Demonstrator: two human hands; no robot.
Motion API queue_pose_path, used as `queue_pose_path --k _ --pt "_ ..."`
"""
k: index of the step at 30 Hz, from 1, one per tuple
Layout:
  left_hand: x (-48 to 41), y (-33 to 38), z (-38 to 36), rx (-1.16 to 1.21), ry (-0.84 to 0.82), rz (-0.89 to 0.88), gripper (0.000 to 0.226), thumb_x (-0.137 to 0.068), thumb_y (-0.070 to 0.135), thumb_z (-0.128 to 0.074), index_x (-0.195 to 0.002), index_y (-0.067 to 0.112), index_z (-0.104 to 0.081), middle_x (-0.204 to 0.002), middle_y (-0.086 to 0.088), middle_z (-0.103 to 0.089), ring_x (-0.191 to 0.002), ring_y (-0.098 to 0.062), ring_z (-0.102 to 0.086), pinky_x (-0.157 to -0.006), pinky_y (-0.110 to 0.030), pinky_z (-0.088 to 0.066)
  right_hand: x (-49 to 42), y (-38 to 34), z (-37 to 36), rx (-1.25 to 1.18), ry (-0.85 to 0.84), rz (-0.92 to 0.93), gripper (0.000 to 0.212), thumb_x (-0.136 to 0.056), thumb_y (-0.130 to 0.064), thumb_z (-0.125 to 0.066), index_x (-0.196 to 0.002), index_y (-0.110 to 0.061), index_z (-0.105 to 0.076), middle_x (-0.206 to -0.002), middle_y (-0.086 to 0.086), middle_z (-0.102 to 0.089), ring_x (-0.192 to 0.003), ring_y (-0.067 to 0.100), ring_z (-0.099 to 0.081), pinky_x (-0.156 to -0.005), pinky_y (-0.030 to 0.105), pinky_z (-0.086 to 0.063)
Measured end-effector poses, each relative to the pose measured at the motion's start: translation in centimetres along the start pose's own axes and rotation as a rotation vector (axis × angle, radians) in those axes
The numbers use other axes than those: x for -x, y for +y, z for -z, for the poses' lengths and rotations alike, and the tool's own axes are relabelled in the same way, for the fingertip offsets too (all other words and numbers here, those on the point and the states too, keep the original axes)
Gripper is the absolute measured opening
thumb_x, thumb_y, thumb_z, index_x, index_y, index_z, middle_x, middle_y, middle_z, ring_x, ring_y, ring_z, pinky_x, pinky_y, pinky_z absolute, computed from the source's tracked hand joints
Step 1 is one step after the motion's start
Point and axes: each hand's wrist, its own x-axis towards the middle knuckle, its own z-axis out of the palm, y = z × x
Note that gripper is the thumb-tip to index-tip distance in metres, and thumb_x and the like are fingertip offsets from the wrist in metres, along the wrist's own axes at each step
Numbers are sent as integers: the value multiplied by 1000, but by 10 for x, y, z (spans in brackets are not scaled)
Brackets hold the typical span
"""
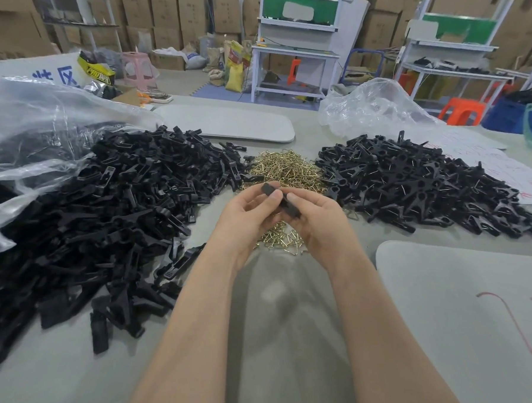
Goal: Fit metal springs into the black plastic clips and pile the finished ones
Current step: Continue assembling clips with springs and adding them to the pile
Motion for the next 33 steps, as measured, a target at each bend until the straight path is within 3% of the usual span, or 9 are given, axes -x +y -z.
queue_pose_path --k 3,5,7,9,13,16,22,29,33 --pt "0 1 -2 2 66 18 8 -90 4 -58 -93 7 -65 -83 -5 -64 -71 -4 -65 -69 -12 -53 -3 0 1 -117 83 -59 9 -92 2 -55 -92 -6 -60 -84 8 -66 -68 11 -64 -62 17 -54" --pt "0 4 1 140 146 38 4 -89 1 -59 -89 3 -63 -81 -6 -65 -67 -4 -67 -65 -11 -53 -5 2 3 -10 159 -18 5 -92 -5 -58 -95 -8 -57 -94 11 -65 -71 11 -66 -65 19 -54" --pt "-1 9 6 370 224 75 4 -87 1 -60 -91 -2 -61 -86 -9 -66 -75 -9 -68 -65 -13 -55 -5 6 7 433 228 103 5 -91 -16 -62 -95 -14 -58 -97 6 -67 -74 9 -65 -73 20 -54" --pt "-2 12 12 561 287 113 8 -87 1 -61 -93 -4 -61 -91 -12 -64 -86 -15 -66 -67 -16 -57 -3 9 9 919 160 153 13 -88 -26 -65 -99 -19 -62 -97 -1 -66 -82 7 -62 -78 16 -50" --pt "0 9 8 688 364 156 5 -90 -1 -57 -86 -5 -59 -90 -16 -63 -88 -21 -65 -70 -19 -56 -4 23 3 1406 -57 -33 38 -80 -37 -72 -114 -26 -59 -111 1 -55 -104 20 -54 -92 35 -46" --pt "-1 3 4 727 406 149 10 -91 2 -57 -84 -4 -59 -82 -16 -65 -77 -20 -67 -63 -21 -57 -8 30 0 1410 27 85 24 -85 -31 -67 -108 -24 -62 -110 5 -58 -102 22 -54 -86 32 -43" --pt "-6 -9 7 612 331 139 9 -93 19 -59 -99 12 -62 -89 -1 -73 -72 -5 -65 -72 -20 -55 -8 37 5 1187 190 319 17 -92 -19 -57 -99 -10 -70 -94 5 -70 -91 21 -60 -83 33 -44" --pt "-12 -17 11 498 313 84 8 -94 16 -56 -96 13 -63 -84 0 -74 -67 -3 -67 -60 -18 -54 -12 37 12 918 233 282 12 -93 -19 -58 -102 -12 -64 -85 -3 -65 -79 15 -63 -78 30 -50" --pt "-12 -18 6 382 347 26 5 -95 16 -56 -93 14 -61 -82 1 -74 -67 -1 -66 -61 -16 -54 -13 35 15 961 267 382 10 -91 -23 -62 -89 -16 -69 -79 -9 -62 -76 7 -57 -66 13 -37"
